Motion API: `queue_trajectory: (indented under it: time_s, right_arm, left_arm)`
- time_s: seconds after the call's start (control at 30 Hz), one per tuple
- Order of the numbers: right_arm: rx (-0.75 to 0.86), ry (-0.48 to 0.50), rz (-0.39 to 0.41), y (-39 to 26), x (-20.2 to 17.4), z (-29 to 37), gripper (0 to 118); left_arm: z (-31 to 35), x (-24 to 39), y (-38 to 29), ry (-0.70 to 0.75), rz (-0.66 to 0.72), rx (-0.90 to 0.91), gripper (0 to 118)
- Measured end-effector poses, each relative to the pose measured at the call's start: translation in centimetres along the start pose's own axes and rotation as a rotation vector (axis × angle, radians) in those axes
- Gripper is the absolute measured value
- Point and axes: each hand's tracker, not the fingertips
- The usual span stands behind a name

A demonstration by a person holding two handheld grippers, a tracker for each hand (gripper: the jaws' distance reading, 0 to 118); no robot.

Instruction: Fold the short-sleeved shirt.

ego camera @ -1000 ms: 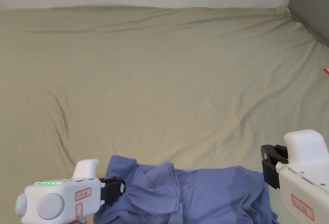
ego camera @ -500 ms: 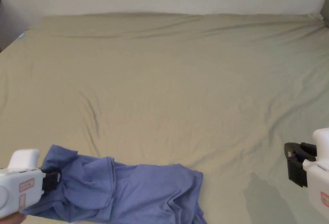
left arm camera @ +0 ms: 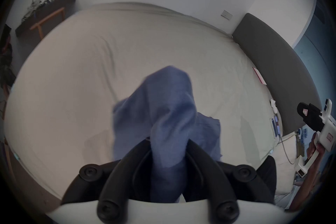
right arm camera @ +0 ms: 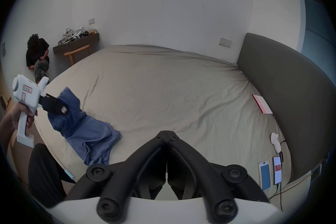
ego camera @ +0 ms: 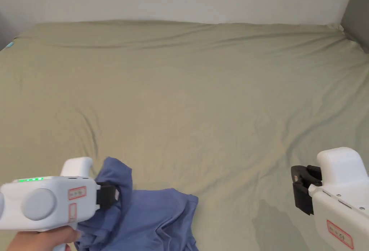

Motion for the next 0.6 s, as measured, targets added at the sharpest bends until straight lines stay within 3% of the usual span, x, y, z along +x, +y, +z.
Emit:
queue_trajectory:
  time_s: [0.2, 0.4, 0.47, 0.5, 0.53, 0.57, 0.6]
  right_arm:
    - [0.0, -0.001, -0.041, -0.5, 1.2, 0.0, 2]
    - [-0.014, -0.002, -0.048, -1.2, 1.7, -0.4, 2]
    - [-0.018, 0.0, -0.047, -1.3, 1.7, -0.6, 2]
    - [-0.018, -0.003, -0.047, -1.3, 1.7, -0.7, 2]
    - [-0.019, -0.004, -0.048, -1.4, 1.7, -0.8, 2]
    - [-0.02, -0.003, -0.052, -1.4, 1.8, -1.0, 2]
    - [-0.022, -0.003, -0.055, -1.4, 1.8, -1.1, 2]
  left_arm:
    - [-7.6, 4.0, -1.8, 0.011, 0.006, -0.086, 13]
    - [-11.6, 7.8, -4.0, 0.14, -0.042, -0.095, 14]
    - [-11.9, 8.2, -4.0, 0.138, -0.014, -0.089, 33]
    - [-11.8, 8.1, -3.8, 0.07, 0.032, -0.079, 57]
    - [-11.5, 8.2, -3.7, -0.021, 0.076, -0.078, 94]
    - [-11.2, 8.0, -3.5, -0.136, 0.12, -0.087, 107]
    - [-10.9, 8.0, -3.3, -0.226, 0.146, -0.102, 108]
